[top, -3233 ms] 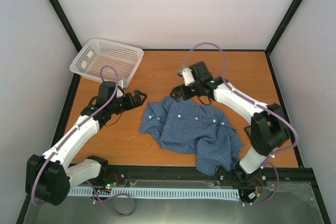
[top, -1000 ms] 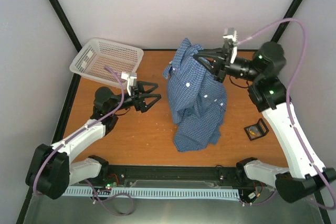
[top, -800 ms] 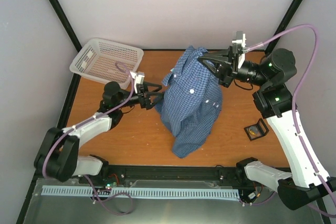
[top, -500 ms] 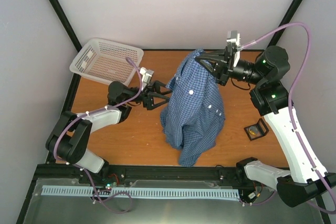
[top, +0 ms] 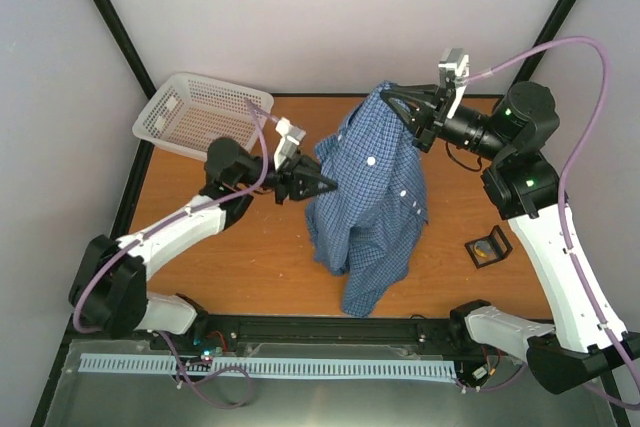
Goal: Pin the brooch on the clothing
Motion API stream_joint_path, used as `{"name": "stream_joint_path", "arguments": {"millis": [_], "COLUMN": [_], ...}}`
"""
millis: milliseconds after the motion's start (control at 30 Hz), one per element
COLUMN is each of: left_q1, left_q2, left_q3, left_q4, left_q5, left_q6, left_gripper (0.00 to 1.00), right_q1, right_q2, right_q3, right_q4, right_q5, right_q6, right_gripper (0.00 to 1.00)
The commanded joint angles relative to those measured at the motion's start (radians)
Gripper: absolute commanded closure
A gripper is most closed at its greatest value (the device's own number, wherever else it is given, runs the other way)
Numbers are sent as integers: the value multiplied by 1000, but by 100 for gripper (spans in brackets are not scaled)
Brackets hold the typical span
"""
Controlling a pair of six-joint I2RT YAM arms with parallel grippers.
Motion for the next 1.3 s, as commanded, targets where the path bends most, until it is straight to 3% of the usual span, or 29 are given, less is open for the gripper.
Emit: {"name": "stream_joint_path", "arguments": {"millis": [0,33,133,200,300,467,567,700,767,867,1033,1067,1100,1133,1167,1200,1233,1267], "left_q1": [6,6,7,7,6,6,6,6,6,6,34,63,90,130,172,207,229,241], "left_q2": [-127,-155,-237,-263,-280,-266,-236,-201,-181,-125,114,188,264,368,481,607,718,790], "left_q3": [239,290,468,603,806,1045,1126,1145,1140,1125,1113,1124,1153,1233,1375,1529,1735,1815], "left_q4": [-706,-795,-990,-1068,-1155,-1159,-1140,-1159,-1208,-1269,-1346,-1349,-1367,-1434,-1539,-1651,-1753,-1834], "left_q5": [-245,-329,-509,-551,-518,-307,-234,-282,-387,-668,-1120,-1171,-1209,-1229,-1199,-1162,-1156,-1166], "left_q6": [500,565,731,795,852,833,805,814,836,864,945,943,931,887,834,790,755,735], "left_gripper": [94,98,99,99,99,99,99,99,99,99,98,90,69,62,65,63,44,28], "right_q1": [5,5,5,5,4,5,5,5,5,5,5,5,4,3,3,2,2,2], "right_q2": [-39,-54,-116,-157,-215,-301,-323,-310,-301,-272,-200,-173,-135,-89,-28,68,138,205], "right_q3": [82,98,130,156,201,255,254,244,216,156,-39,-85,-126,-147,-149,-116,-64,-20], "right_q4": [-100,-126,-152,-162,-163,-66,13,31,31,-11,15,45,63,75,64,-3,-93,-197], "right_q5": [146,177,246,270,283,177,124,174,240,377,712,772,825,861,882,901,901,901], "right_q6": [-104,-128,-183,-212,-226,-163,-104,-73,-59,-33,-53,-69,-79,-100,-119,-123,-125,-121], "right_gripper": [97,97,97,97,97,97,97,97,97,97,98,97,97,95,82,61,48,41]}}
